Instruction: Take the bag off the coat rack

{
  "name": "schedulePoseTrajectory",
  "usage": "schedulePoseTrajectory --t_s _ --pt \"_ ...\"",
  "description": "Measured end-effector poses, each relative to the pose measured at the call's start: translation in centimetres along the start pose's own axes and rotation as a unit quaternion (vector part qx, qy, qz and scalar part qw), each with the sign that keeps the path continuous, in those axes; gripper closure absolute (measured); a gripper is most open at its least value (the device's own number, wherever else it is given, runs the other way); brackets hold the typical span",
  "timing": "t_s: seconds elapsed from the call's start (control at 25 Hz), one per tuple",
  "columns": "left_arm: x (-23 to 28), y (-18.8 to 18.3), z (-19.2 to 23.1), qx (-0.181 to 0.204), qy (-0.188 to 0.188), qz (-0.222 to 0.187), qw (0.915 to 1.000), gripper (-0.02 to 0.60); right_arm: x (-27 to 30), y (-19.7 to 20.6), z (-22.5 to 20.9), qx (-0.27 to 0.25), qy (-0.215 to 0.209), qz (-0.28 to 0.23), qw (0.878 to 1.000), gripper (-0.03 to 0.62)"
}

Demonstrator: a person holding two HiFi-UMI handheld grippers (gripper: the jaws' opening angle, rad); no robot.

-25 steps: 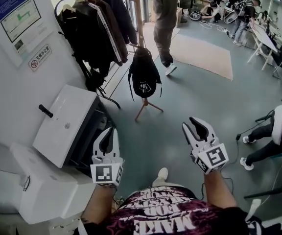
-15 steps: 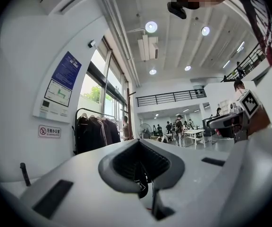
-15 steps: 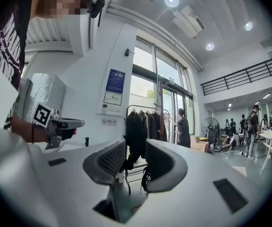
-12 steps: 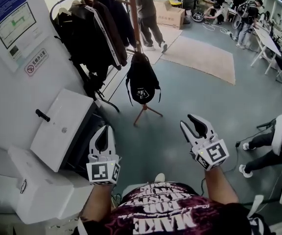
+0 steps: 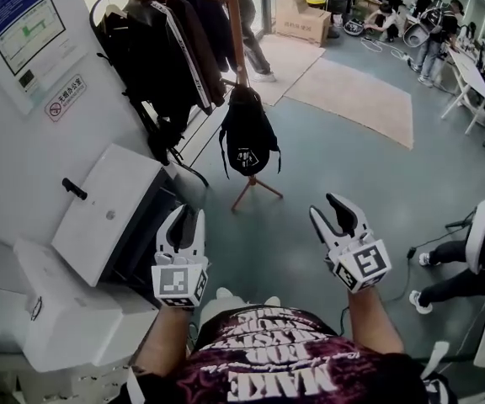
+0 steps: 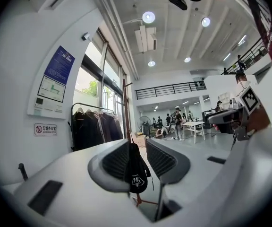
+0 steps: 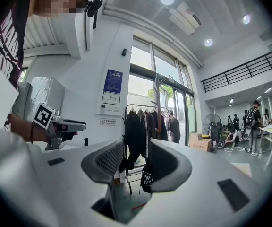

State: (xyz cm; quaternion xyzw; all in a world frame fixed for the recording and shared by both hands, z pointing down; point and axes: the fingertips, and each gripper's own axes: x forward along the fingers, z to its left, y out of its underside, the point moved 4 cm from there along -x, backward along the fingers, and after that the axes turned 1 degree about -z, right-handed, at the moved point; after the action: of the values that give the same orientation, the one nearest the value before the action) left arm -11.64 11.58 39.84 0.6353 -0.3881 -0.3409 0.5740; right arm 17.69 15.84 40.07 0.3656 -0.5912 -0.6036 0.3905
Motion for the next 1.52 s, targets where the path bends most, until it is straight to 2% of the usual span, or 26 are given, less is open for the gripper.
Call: schedulePoseTrajectory --t_s 0.2,0.48,0.8,1.2,1.52 --pt "0.5 1.1 0.2 0.000 0.006 0.007 1.0000 0.471 1.2 1.1 -0.5 0.004 0.002 0.006 1.000 0.416" --pt "1.5 2.6 2.9 -0.007 -0.001 0.015 0.9999 0.469 5.0 1.9 -0.6 0.004 -0.004 0.019 1.000 0.408" --pt "7.4 4.6 4.9 -0.012 0.015 0.050 0.9986 0.469 10.6 2.1 -1.4 0.003 -0.013 0.036 0.999 0.407" --pt "16.1 2.7 8.6 0.001 0.031 -0.001 0.9995 0.469 18.1 0.8 -4.9 -0.007 -0.005 0.034 0.999 0.404" --pt "20.2 3.0 11.1 0.015 0.036 0.016 0.9991 0.469 22.9 0.3 -6.2 -0.005 -0.007 0.033 0.999 0.402"
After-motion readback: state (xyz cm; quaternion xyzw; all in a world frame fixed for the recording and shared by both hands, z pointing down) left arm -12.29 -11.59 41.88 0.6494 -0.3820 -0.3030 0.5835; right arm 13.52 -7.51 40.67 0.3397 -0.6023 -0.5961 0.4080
